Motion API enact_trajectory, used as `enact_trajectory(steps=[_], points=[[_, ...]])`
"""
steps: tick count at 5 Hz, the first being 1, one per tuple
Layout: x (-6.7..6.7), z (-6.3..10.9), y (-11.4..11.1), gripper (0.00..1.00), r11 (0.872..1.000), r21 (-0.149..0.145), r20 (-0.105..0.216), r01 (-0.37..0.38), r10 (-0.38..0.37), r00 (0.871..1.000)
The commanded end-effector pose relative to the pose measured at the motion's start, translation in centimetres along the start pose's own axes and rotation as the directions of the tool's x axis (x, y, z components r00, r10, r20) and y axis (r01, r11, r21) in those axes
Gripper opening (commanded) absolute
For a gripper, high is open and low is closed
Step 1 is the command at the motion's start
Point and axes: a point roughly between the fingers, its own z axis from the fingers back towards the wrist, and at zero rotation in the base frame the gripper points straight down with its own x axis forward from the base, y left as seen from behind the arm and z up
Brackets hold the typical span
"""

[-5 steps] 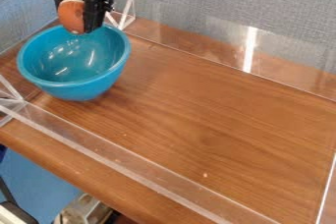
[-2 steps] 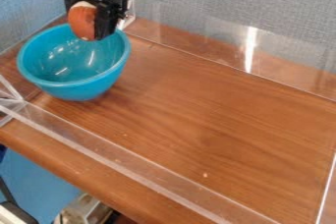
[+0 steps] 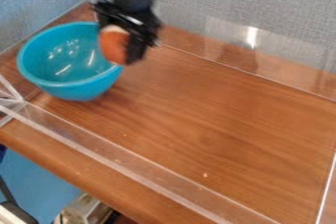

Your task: Remove the mushroom from inside the blue bowl and put it on the table

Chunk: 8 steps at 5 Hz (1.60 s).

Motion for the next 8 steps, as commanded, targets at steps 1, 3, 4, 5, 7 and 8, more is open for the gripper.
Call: enact_trajectory(steps=[1, 3, 4, 5, 7, 8], points=[[1.3, 0.3, -2.2, 0.00, 0.995, 0.016, 0.056, 0.101, -0.102, 0.993], [-0.7, -2.4, 3.6, 1.00, 0.996, 0.016, 0.012, 0.092, -0.092, 0.996], [-1.4, -3.5, 4.5, 1.00, 0.995, 0.011, 0.001, 0.099, -0.099, 0.995], [-1.3, -4.5, 4.3, 1.00, 0.993, 0.001, -0.001, 0.115, -0.115, 0.993], [-0.9, -6.0, 4.0, 1.00, 0.989, -0.011, -0.002, 0.145, -0.145, 0.989], [-0.7, -6.6, 3.8, 1.00, 0.988, -0.016, -0.003, 0.153, -0.153, 0.988]])
